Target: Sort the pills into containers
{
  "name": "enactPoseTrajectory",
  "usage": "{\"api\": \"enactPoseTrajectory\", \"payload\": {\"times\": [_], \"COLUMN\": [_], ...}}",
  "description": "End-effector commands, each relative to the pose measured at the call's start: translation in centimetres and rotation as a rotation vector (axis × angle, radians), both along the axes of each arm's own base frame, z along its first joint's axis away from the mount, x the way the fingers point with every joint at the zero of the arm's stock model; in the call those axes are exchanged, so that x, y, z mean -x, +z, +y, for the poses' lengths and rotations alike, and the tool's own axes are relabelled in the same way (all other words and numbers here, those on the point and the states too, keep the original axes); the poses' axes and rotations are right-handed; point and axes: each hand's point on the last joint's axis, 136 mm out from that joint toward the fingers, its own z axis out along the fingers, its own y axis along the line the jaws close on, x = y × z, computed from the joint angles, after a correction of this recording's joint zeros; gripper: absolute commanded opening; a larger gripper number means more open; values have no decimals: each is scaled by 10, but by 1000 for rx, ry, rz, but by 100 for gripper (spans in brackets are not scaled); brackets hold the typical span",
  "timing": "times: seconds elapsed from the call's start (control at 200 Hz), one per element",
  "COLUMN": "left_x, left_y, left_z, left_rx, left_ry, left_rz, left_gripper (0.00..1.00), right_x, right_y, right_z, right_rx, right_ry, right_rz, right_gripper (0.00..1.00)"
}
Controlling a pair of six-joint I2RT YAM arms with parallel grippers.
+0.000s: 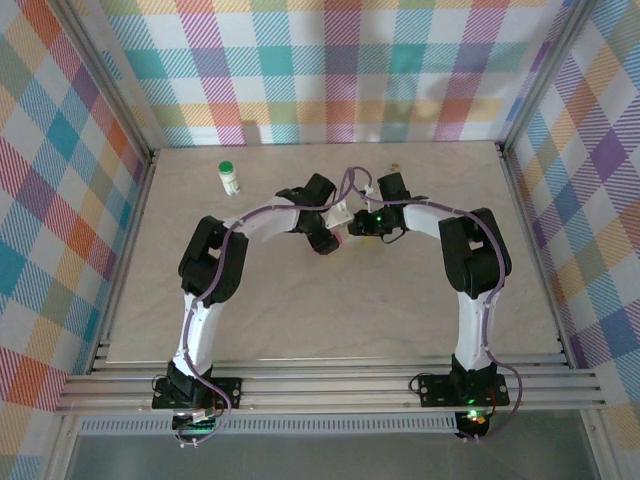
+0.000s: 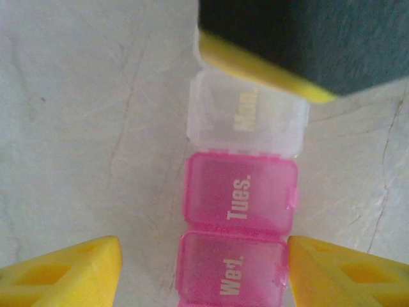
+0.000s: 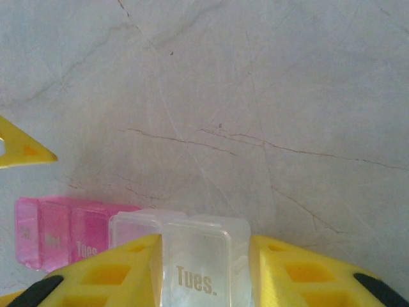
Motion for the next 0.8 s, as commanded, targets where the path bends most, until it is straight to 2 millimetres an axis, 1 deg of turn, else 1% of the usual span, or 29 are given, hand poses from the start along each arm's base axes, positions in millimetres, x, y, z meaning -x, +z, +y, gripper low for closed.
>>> {"api": "enactPoseTrajectory", "payload": {"times": [0.0, 0.15, 0.275, 0.435, 0.665, 0.795], "left_x": [1, 5, 14, 17, 12, 9], "left_y": [-1, -2, -4, -9, -11, -9], "left_z": [-3, 0, -1, -1, 0, 0], "left_rx": [-27, -50, -46, -39, -62, -65], "left_ry": [-11, -37, -59, -64, -56, -57], "left_rz": [11, 29, 68, 85, 62, 51], "left_gripper": [68, 68, 74, 76, 72, 70], "right_x": [34, 34, 34, 35, 35, 34], "right_y": [-56, -55, -55, -55, -55, -55], "right_z": [-23, -23, -23, -23, -23, -23], "right_rx": [143, 142, 139, 140, 139, 139], "right_ry": [-20, -20, -19, -17, -15, -14], "right_rz": [176, 176, 175, 175, 175, 174], "right_gripper": [38, 38, 38, 38, 38, 38]}}
